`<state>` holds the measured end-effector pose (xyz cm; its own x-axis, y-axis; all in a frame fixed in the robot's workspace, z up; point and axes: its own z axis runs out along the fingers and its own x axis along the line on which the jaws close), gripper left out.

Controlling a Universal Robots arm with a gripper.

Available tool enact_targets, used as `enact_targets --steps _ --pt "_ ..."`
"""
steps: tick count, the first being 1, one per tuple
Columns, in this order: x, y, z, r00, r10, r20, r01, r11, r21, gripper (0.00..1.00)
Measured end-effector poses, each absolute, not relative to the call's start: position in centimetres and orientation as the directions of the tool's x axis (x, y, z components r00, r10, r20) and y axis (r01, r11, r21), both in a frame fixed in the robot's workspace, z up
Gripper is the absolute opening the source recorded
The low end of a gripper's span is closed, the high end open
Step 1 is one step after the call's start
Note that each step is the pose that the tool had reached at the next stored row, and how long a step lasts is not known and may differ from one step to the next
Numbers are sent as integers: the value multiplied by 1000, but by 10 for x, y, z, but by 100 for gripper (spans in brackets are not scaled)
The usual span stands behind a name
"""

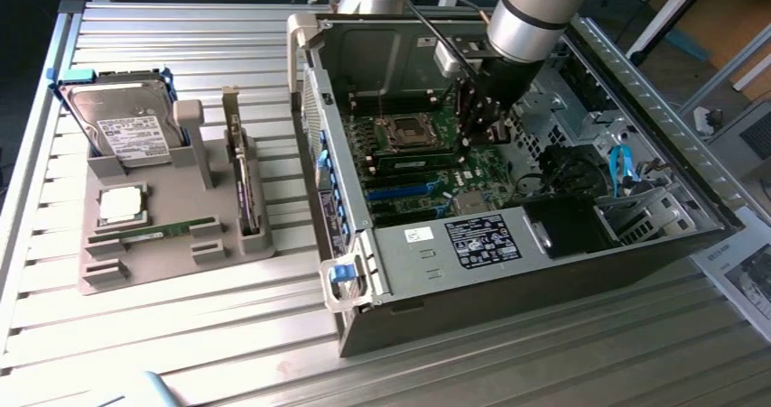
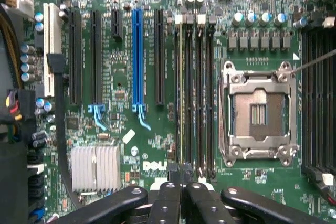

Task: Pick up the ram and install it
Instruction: 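Press down the ram until it locks into place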

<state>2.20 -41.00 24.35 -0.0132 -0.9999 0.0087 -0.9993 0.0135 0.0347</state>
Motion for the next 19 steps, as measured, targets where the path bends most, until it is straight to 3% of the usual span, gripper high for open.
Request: enact_targets --steps 19 --pt "-42 -411 243 -13 -1000 8 -1000 14 28 11"
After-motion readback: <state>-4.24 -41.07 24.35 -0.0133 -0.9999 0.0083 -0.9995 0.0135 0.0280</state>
